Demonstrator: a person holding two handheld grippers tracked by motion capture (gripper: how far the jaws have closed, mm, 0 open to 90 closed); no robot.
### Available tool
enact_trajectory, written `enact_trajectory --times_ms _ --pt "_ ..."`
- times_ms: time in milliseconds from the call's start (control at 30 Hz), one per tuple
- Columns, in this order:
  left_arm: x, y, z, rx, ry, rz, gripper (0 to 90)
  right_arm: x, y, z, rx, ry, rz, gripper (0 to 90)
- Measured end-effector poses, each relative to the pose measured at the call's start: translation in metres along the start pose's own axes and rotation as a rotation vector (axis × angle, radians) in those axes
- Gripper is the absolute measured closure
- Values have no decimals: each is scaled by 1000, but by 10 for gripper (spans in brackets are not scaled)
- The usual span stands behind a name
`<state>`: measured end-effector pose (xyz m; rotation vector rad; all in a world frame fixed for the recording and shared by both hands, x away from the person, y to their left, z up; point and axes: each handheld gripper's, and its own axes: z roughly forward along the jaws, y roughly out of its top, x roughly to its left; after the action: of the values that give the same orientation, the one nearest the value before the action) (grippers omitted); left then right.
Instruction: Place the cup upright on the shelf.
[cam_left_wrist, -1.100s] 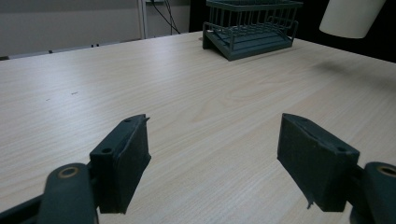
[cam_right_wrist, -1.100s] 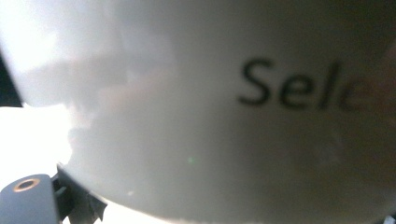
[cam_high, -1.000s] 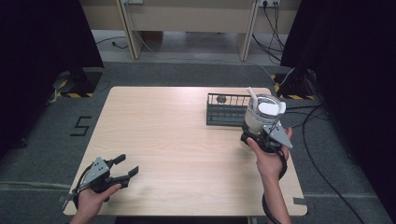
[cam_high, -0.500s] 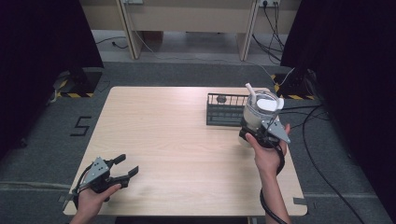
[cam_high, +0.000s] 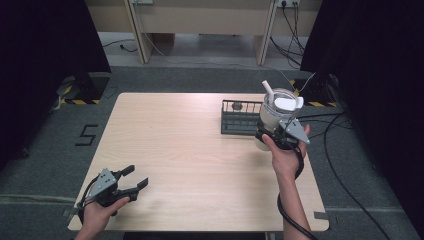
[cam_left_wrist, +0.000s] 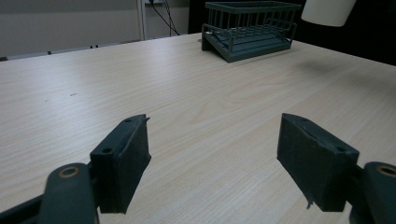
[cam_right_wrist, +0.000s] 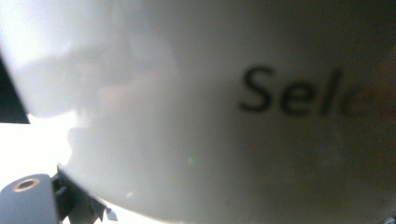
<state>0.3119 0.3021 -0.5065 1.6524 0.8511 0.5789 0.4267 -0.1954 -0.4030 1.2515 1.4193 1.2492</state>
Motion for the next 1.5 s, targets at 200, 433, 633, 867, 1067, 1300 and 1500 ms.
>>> enact_trajectory --times_ms 200,433,633,867,1067,1300,1500 --pt "0 0 0 -2 -2 0 245 0 3 5 4 -2 0 105" --pt "0 0 0 -4 -4 -1 245 0 6 10 8 -7 -6 105" --pt "0 0 0 -3 -3 -3 246 0 11 15 3 -10 -1 105" --pt "-1 0 1 -3 -3 -5 245 0 14 20 6 -13 1 105" --pt "0 0 1 -2 -3 -6 246 -1 19 24 -2 -17 -2 105" --pt "0 0 1 -3 -3 -7 246 0 27 29 -14 -16 -5 105" --pt "0 0 1 -2 -2 -5 246 2 32 35 -23 -18 -11 105"
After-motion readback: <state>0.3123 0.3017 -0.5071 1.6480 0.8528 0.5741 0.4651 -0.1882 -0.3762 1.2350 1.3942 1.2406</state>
